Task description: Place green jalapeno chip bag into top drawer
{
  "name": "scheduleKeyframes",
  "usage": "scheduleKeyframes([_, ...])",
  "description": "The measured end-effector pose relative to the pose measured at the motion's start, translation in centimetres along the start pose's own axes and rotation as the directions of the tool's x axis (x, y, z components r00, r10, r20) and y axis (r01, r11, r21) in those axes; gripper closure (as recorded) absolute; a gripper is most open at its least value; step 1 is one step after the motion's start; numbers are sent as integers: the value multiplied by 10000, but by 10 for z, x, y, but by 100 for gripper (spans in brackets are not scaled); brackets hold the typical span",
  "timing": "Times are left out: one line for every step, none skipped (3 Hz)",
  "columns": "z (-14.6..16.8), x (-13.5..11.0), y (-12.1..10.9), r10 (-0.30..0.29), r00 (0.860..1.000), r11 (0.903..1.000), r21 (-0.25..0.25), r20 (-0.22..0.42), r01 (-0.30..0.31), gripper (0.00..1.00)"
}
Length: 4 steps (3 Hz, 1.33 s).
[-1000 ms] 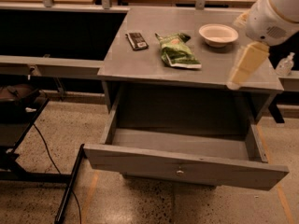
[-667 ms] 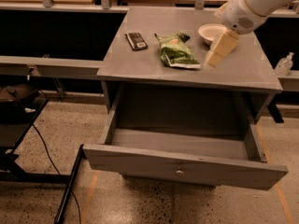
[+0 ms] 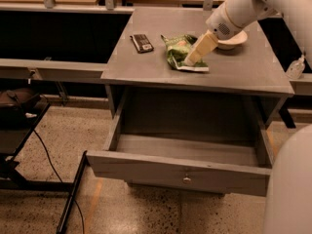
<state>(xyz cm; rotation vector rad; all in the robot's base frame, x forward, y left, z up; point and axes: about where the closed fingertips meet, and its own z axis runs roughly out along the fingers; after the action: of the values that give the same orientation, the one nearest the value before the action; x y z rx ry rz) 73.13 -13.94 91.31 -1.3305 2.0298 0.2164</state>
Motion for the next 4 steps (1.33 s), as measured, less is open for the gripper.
scheduleKeyframes([31, 10, -9, 810, 9967, 9967, 4, 17, -810, 18])
scheduleKeyframes([55, 23, -12, 1393, 9901, 9902, -74, -148, -1394, 42])
scheduleKeyframes([66, 20, -10, 1434, 9896, 9892, -297, -66, -1436, 65])
scheduleKeyframes([25, 4, -9, 763, 9962, 9971, -84, 430, -760, 96])
